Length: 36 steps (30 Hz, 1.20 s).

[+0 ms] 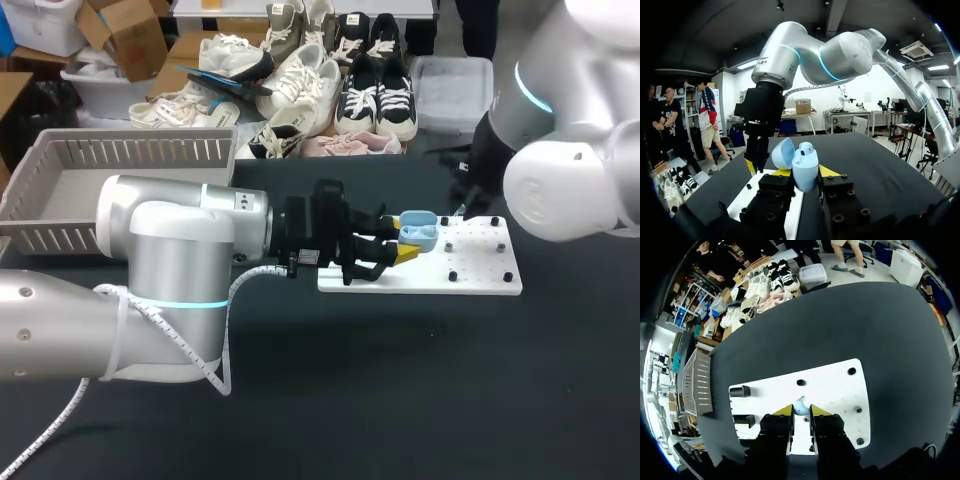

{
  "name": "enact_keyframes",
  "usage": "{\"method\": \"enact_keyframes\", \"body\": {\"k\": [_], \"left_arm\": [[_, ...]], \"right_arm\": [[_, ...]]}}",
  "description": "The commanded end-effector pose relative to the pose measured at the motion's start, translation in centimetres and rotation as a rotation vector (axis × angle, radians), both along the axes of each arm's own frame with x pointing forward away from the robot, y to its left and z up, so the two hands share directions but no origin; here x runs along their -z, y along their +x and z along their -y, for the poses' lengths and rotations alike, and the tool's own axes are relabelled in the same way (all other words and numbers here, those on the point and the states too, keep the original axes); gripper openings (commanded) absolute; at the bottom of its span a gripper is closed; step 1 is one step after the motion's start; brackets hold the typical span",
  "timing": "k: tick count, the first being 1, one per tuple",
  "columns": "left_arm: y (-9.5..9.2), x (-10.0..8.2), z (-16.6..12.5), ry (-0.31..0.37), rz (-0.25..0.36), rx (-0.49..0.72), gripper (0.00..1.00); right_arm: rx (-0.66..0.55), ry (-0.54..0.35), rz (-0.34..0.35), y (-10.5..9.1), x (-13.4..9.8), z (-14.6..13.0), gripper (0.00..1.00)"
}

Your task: Pick up each earbud case from the left stands, insert the matching earbuds, close the lid, and place the case in the box.

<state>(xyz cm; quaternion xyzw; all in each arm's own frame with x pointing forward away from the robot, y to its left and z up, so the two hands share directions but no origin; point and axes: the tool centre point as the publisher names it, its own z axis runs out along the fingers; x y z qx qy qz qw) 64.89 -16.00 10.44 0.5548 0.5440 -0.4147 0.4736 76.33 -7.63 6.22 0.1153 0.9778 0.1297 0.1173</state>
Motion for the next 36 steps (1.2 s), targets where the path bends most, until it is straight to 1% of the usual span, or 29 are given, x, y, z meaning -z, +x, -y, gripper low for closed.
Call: {"method": "enact_keyframes", "body": {"k": [1,2,4,11,15,18,21,27,32,36], "left_arm": [[-0.1,0.1,0.1,-0.003,0.003,-0.008,0.00],[-0.1,0.1,0.1,-0.003,0.003,-0.008,0.00],[-0.1,0.1,0.1,-0.003,0.003,-0.008,0.00],[-0.1,0.1,0.1,-0.003,0.003,-0.008,0.00],[-0.1,0.1,0.1,-0.003,0.003,-0.008,0.00],[-0.1,0.1,0.1,-0.003,0.003,-0.008,0.00],[-0.1,0.1,0.1,-0.003,0.003,-0.008,0.00],[-0.1,0.1,0.1,-0.003,0.003,-0.008,0.00],[-0.1,0.1,0.1,-0.003,0.003,-0.008,0.00],[-0.1,0.1,0.1,-0.003,0.003,-0.008,0.00]], "right_arm": [[-0.008,-0.030,0.042,-3.4,-2.5,0.4,0.00],[-0.027,-0.026,0.039,-3.9,-2.8,0.5,0.00],[-0.053,-0.063,0.044,-4.9,-3.4,0.5,0.00],[-0.142,-0.128,0.056,-7.8,-5.2,1.1,0.00],[-0.194,-0.187,0.054,-9.3,-6.1,1.4,0.00],[-0.243,-0.207,0.048,-10.3,-6.7,1.5,0.00],[-0.289,-0.236,0.048,-11.3,-7.3,1.6,0.00],[-0.389,-0.248,0.055,-12.9,-8.3,1.6,0.00],[-0.484,-0.287,0.042,-14.1,-8.5,0.9,0.00],[-0.558,-0.308,0.048,-15.0,-9.1,0.3,0.00]]}}
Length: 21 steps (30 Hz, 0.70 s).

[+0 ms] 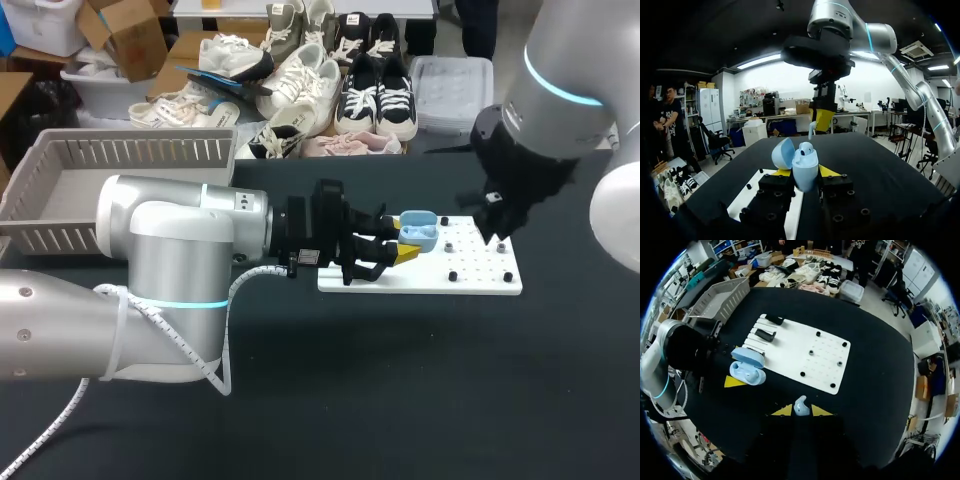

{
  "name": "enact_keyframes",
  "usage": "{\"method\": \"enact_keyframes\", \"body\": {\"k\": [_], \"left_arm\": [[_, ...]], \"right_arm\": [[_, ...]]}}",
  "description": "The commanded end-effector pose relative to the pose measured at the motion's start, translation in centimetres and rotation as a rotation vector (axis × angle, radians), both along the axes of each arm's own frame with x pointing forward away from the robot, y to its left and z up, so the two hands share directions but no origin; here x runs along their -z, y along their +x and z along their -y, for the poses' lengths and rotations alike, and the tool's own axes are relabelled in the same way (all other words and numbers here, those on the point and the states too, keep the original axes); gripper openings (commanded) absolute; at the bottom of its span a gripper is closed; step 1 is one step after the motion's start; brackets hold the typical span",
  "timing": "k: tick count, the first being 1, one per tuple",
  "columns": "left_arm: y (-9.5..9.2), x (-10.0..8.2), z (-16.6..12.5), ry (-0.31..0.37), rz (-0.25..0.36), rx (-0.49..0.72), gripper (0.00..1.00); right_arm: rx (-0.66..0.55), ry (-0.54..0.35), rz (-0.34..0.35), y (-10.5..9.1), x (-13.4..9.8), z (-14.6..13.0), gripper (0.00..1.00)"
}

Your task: Pick up each earbud case from the left stands, insert the matching earbuds, close the lid, and place the case in the box.

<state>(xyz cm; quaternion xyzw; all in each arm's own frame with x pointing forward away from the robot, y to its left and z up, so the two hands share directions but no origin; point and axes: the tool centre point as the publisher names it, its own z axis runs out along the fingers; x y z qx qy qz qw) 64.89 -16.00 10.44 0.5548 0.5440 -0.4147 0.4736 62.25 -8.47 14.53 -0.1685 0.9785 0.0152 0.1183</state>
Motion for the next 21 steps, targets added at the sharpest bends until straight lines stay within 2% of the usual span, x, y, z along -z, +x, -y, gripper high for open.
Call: {"method": "enact_keyframes", "body": {"k": [1,9,21], "left_arm": [[-0.1,0.1,0.1,-0.003,0.003,-0.008,0.00],[-0.1,0.1,0.1,-0.003,0.003,-0.008,0.00],[-0.1,0.1,0.1,-0.003,0.003,-0.008,0.00]], "right_arm": [[-0.031,-0.015,-0.002,-1.1,-1.0,-0.7,0.00],[-0.119,-0.016,-0.009,-2.4,-2.1,-1.9,0.00],[-0.201,0.001,0.039,-3.4,-4.5,-4.3,0.00]]}}
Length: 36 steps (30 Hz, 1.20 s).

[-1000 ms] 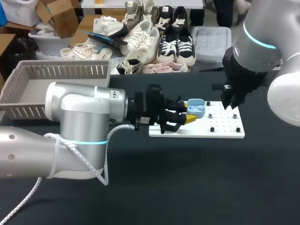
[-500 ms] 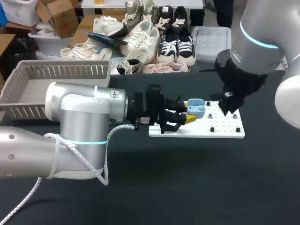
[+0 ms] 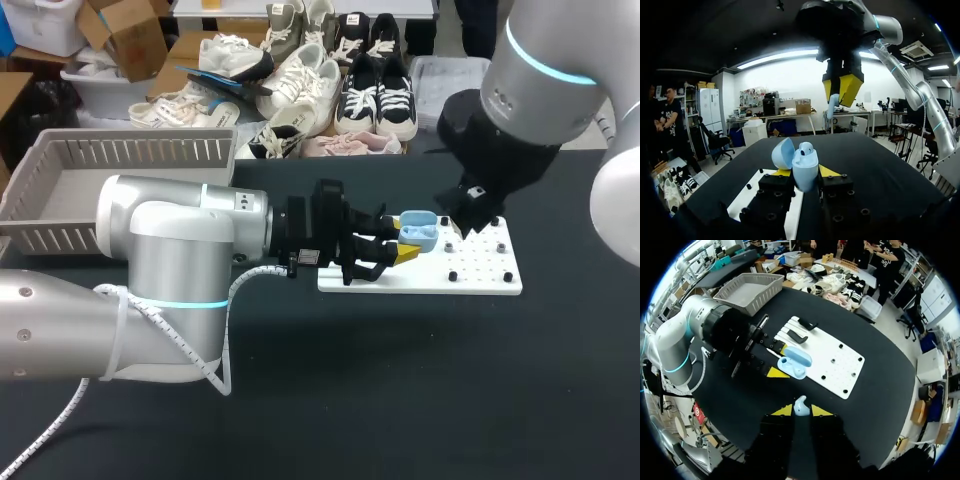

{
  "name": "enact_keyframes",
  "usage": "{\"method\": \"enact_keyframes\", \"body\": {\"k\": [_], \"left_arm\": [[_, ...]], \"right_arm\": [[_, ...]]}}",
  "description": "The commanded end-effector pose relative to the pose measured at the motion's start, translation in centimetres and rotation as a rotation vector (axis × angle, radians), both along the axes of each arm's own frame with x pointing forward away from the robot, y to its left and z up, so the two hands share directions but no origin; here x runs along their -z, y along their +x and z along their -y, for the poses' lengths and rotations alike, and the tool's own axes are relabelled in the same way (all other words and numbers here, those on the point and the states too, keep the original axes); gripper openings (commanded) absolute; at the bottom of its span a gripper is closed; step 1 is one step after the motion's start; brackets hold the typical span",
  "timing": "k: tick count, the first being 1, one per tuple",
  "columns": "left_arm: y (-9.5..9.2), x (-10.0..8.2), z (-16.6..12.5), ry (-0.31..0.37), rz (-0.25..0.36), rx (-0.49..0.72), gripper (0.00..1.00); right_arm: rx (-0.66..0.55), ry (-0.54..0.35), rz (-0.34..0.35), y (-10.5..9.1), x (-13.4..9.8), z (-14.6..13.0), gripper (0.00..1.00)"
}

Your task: Pick up each earbud case from the left stands, insert the matching earbuds, close the lid, and place the case in the box.

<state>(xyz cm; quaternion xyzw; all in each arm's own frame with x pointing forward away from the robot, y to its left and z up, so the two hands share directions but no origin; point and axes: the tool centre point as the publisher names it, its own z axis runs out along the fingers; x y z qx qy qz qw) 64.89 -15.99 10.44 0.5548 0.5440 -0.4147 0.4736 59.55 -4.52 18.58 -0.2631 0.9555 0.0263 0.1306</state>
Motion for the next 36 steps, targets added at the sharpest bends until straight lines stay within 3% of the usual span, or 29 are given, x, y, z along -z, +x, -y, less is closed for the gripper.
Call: {"method": "enact_keyframes", "body": {"k": [1,12,23,36], "left_arm": [[-0.1,0.1,0.1,-0.003,0.003,-0.008,0.00],[-0.1,0.1,0.1,-0.003,0.003,-0.008,0.00],[-0.1,0.1,0.1,-0.003,0.003,-0.008,0.00],[-0.1,0.1,0.1,-0.003,0.003,-0.008,0.00]], "right_arm": [[-0.012,-0.003,0.012,-0.7,-0.5,-0.6,0.00],[-0.077,0.010,0.036,0.5,-0.9,-2.9,0.00],[-0.151,0.017,0.021,1.8,0.2,-5.0,0.00],[-0.191,0.015,-0.006,3.3,1.7,-5.0,0.00]]}}
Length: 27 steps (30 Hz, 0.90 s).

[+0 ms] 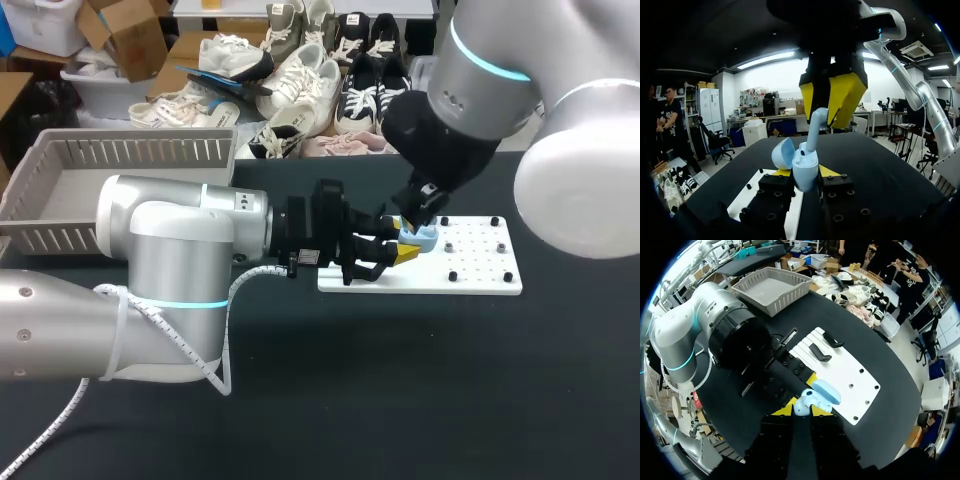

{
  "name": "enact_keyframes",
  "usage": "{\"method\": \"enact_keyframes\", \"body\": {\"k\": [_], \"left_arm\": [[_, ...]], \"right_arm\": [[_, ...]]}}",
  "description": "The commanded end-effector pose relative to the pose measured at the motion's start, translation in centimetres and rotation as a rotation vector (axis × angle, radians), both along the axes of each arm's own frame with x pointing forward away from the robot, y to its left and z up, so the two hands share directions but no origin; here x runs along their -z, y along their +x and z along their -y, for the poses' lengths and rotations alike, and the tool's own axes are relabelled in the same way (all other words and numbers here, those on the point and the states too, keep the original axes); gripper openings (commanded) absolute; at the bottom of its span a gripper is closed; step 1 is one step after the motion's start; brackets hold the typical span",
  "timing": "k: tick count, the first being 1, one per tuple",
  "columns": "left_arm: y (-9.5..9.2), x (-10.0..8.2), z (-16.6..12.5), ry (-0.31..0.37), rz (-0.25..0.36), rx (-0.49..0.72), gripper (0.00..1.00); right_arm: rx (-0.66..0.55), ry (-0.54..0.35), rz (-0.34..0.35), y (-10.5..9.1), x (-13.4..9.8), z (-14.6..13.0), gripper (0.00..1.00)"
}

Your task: Pick up each earbud case from the left stands, insert the matching earbuds, close the lid, and place the case in the box.

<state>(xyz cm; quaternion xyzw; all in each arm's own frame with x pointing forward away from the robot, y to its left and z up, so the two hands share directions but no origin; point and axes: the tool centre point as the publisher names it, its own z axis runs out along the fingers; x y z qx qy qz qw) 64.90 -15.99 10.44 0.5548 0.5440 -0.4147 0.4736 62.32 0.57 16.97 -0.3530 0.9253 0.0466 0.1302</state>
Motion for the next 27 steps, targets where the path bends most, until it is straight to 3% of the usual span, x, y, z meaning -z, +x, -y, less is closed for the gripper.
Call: {"method": "enact_keyframes", "body": {"k": [1,27], "left_arm": [[-0.13,0.08,0.07,-0.003,0.003,-0.008,0.00],[-0.13,0.08,0.07,-0.003,0.003,-0.008,0.00]], "right_arm": [[0.001,-0.003,-0.007,0.57,0.11,0.11,0.00],[-0.019,0.001,-0.016,0.70,0.89,0.77,0.00]]}}
